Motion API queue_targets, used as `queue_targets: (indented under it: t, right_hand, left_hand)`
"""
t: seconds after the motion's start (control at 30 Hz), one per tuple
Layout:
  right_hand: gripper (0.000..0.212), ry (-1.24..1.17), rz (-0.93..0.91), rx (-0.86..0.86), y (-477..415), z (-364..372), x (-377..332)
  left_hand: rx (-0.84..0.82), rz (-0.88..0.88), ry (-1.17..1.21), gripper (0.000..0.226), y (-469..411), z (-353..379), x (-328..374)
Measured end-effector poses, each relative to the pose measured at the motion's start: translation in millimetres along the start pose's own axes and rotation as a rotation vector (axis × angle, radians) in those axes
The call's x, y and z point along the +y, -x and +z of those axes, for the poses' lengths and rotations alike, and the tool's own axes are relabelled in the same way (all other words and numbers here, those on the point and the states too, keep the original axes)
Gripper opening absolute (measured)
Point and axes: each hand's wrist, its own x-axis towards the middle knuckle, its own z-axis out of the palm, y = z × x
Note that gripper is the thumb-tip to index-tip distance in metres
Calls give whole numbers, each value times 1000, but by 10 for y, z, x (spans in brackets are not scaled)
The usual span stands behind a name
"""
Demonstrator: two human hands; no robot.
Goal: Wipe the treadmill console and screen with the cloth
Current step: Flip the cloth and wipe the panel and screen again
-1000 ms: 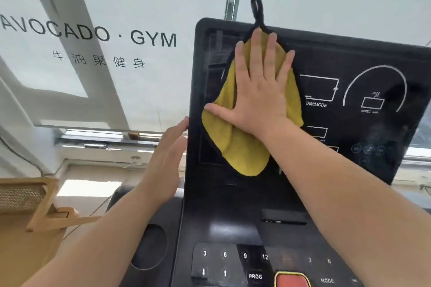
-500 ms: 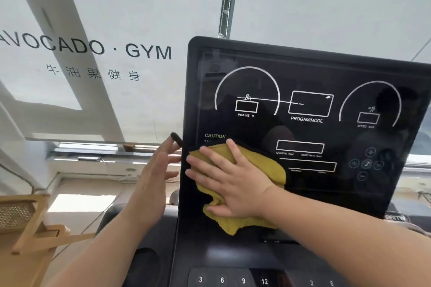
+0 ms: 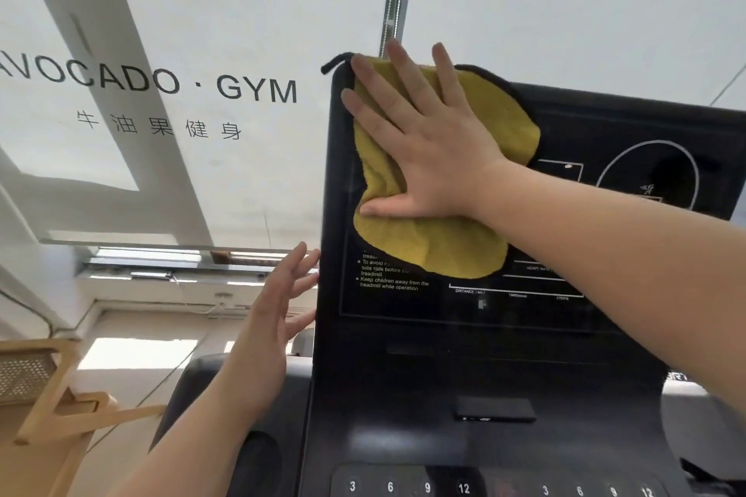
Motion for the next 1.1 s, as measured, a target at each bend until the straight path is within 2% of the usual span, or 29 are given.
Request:
queue_targets:
  t: [0.17, 0.23, 0.3, 0.37, 0.5, 0.57, 0.67, 0.73, 0.8, 0.93, 1.0, 1.1]
  right_hand:
    - [114, -60, -104, -37, 469, 285, -743]
    - [106, -77, -170, -47, 701, 402, -1027]
    - [95, -68, -252, -46, 899, 496, -1203]
    - [84, -73, -318, -37, 1009, 548, -1249]
    - [77, -114, -429, -51, 846, 467, -878]
    - [73, -89, -336, -14, 570, 333, -444]
    - [70, -72, -72, 37, 110, 99, 191]
    - [70, -109, 28, 37, -43, 20, 347]
    - [72, -125, 103, 67, -57, 34, 248]
    - [91, -145, 226, 60, 164, 124, -341]
    - [94, -160, 183, 32, 310, 213, -687]
    - [87, -163, 42, 3, 587, 383, -1169]
  left_hand:
    - [29, -41, 99, 87, -21, -37, -53]
    - [36, -36, 75, 78, -3, -29, -61]
    - [27, -29, 43, 81, 14, -12, -59]
    - [-8, -21, -2, 88, 5, -10, -35]
    - [-38, -45, -63, 81, -64, -61, 67]
    - [-48, -54, -115, 84, -67, -58, 122]
    - [-63, 9, -256, 72, -24, 18, 138]
    - [-42, 22, -255, 77, -5, 53, 107]
    - [-27, 2, -190, 86, 0, 62, 57]
    - [-35, -4, -83, 95, 10, 21, 2]
    - [1, -15, -8, 92, -8, 0, -63]
    - [101, -22, 52, 92, -12, 35, -171]
